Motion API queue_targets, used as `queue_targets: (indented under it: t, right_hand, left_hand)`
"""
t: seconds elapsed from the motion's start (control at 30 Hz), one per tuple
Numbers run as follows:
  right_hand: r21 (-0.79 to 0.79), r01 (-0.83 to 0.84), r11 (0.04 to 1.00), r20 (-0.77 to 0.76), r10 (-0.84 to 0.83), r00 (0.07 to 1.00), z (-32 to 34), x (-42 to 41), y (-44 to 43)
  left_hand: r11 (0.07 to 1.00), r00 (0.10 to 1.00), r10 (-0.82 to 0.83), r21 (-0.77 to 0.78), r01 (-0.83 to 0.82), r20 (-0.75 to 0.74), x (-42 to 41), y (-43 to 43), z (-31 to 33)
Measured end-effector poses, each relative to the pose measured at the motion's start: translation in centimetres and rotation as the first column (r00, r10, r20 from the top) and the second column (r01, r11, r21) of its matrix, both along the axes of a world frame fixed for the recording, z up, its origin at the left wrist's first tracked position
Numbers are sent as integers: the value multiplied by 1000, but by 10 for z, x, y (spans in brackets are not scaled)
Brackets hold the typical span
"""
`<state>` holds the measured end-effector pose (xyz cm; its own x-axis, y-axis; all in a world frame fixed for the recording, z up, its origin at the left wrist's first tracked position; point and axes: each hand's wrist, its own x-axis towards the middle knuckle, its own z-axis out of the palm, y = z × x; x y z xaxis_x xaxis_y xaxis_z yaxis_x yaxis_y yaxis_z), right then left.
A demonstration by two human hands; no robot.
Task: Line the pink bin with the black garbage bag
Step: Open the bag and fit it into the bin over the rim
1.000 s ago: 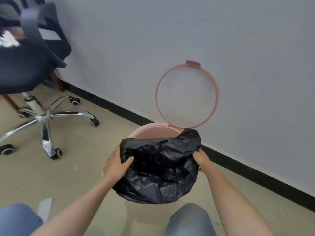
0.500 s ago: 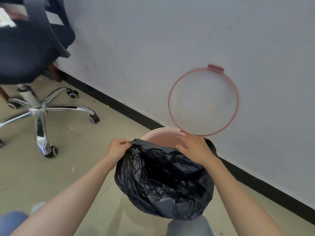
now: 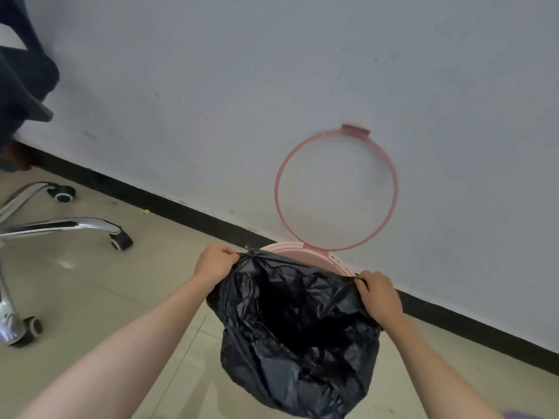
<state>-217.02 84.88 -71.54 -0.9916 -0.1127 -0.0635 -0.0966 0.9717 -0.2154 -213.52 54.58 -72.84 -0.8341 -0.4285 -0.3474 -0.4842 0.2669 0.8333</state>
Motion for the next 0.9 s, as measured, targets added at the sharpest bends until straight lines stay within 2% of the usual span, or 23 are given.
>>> queue_targets:
  t: [0.13,0.2,0.3,0.43,0.53,0.6,0.67,0.73,0.77,0.8,0.83,0.9]
  right_hand:
    - [-282,184,942,16,-187,982,-8,-11,-11]
    - [-343,234,910,18,-242,970,-10,-18,-12]
    - [-350,275,895,6,-291,957,-16,-32,-14]
    - [-261,277,925,21,-281,959,-26,-52,-18]
    - [-291,335,896,146,-304,941,-33,-69,-20]
    - [-316,359,878,288,-272,918,-36,-79,-21]
    - [-374,439,817,402,-284,871,-35,-83,-21]
    - [-538,536,651,456,-310,834,-30,-79,-20]
    - [-605,538,587,425,-334,841,-25,-76,-18]
    - [-652,499,571,356,-351,866,-19,-69,-18]
    - [-638,425,642,240,-358,902,-11,-60,-18]
    - [-480,230,846,-40,-284,958,6,-32,-24]
  left_hand:
    - [999,996,-33,5,33,-85,-19,-4,-9]
    - [998,993,-56,30,59,-101,-26,-3,-10]
    - [997,993,-46,59,53,-106,-39,-2,-17]
    - [994,997,32,109,-25,-68,-55,0,-27]
    - [987,999,44,156,-44,6,-67,-3,-34]
    - [974,995,51,214,-69,89,-67,-4,-36]
    - [956,989,37,285,-78,146,-61,-7,-35]
    - [945,989,21,320,-67,146,-48,-13,-30]
    - [940,990,11,336,-57,139,-41,-18,-26]
    - [943,991,1,329,-46,135,-33,-23,-22]
    - [956,991,-5,290,-34,133,-24,-28,-19]
    - [986,993,28,158,-46,116,-7,-32,-14]
